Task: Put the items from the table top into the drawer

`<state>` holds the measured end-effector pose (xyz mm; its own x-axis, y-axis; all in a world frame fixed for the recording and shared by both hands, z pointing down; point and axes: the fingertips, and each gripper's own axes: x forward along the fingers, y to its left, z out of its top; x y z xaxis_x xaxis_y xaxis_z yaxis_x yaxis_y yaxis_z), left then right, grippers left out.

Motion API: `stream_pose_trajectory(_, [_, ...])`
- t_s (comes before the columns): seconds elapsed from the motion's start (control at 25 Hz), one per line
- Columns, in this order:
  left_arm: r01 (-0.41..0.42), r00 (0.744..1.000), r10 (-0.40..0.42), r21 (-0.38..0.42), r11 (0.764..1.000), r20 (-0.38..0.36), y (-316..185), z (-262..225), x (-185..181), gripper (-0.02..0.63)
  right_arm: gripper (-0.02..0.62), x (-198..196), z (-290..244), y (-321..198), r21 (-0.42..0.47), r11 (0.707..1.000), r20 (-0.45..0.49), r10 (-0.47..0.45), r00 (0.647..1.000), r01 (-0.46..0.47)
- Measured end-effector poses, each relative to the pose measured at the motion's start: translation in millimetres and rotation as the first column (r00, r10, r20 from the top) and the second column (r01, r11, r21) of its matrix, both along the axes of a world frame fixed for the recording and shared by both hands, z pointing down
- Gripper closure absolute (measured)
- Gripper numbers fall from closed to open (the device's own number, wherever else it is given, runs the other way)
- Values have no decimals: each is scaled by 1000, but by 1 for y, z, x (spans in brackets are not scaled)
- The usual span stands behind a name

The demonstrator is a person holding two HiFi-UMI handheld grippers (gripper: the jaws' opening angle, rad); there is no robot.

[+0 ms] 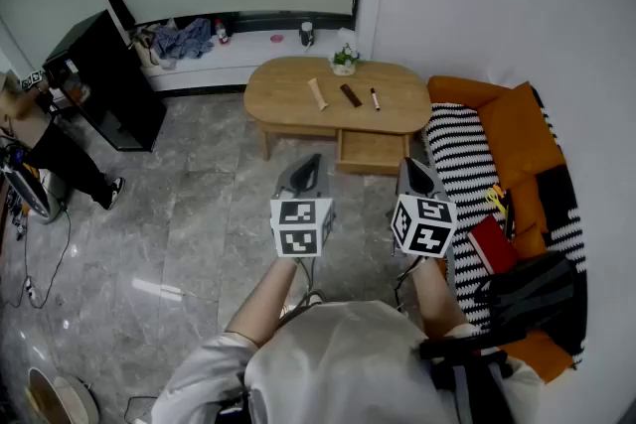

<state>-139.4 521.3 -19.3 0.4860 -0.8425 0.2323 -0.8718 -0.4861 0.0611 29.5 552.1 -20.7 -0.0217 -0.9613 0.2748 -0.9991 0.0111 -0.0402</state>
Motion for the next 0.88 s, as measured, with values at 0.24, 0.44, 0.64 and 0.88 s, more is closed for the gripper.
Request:
stream_pose_trajectory(0.24, [4,1000,-4,-1,1000,-2,-4,1,-3,595,604,-4,2,-4,-2,1000,-11,-4,1000,4])
stream_pose_trajectory(0.44, [19,1000,-19,-1,1000,0,-9,5,-11,595,603,-7,6,-7,-4,1000,11,3,1000,-3])
stream_pose_trajectory(0.64, [27,1000,-27,-12,1000,6,-17,15,-24,595,603,-12,18,-12,-37,999,27,26,999,-25])
stream_pose_trajectory(0.88, [21,1000,-21,-30,999,1,-34,26,-38,595,603,-22,29,-29,-56,998,30,43,999,-41])
